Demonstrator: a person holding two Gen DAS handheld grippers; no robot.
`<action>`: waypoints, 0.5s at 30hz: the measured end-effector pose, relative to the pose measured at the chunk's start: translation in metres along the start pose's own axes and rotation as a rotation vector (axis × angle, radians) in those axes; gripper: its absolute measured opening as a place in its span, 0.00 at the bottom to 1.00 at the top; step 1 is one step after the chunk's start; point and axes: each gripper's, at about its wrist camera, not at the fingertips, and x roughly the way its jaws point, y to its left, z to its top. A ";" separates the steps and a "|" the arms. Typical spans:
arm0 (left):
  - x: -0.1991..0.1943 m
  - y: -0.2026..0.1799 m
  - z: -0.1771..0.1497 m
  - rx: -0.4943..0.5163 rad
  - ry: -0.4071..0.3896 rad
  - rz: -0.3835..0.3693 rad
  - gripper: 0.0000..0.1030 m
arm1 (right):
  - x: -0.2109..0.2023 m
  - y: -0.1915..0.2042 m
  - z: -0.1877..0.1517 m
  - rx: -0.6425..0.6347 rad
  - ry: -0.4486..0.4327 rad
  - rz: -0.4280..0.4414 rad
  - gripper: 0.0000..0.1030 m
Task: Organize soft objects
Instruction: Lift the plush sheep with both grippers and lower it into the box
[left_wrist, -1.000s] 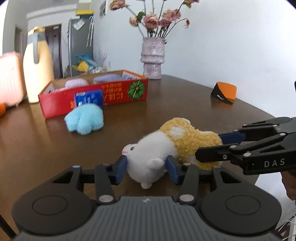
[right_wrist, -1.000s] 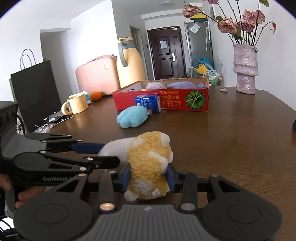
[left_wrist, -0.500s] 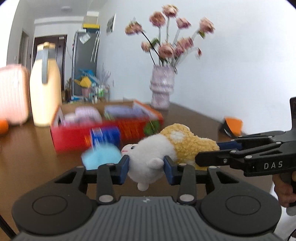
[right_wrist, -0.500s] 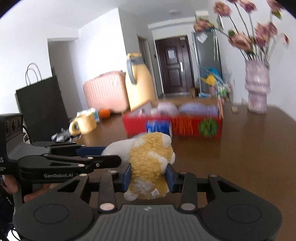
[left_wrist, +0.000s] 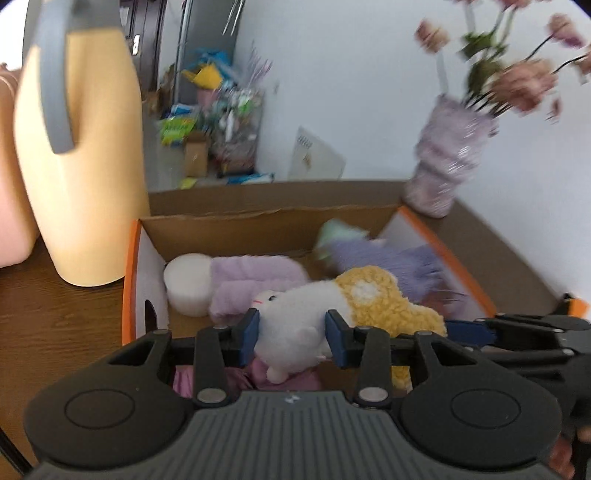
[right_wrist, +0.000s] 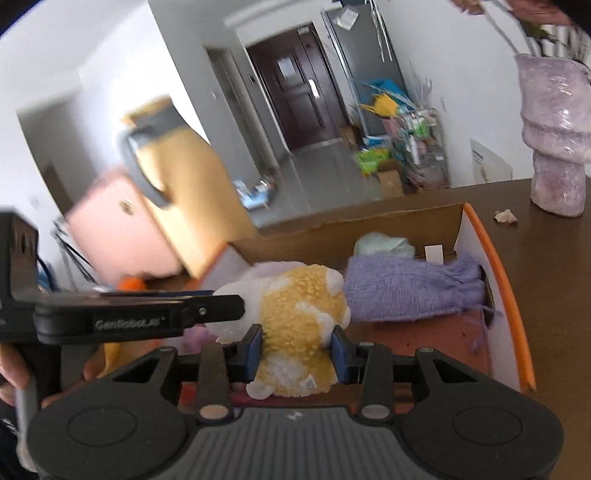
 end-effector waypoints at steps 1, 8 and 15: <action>0.010 0.002 0.001 0.005 0.007 0.023 0.40 | 0.012 0.002 0.002 -0.016 0.013 -0.028 0.37; 0.027 -0.001 -0.016 0.048 0.069 0.059 0.47 | 0.059 0.023 -0.012 -0.148 0.064 -0.144 0.43; -0.024 -0.006 -0.010 0.074 -0.004 0.095 0.62 | 0.021 0.032 0.000 -0.210 0.046 -0.127 0.53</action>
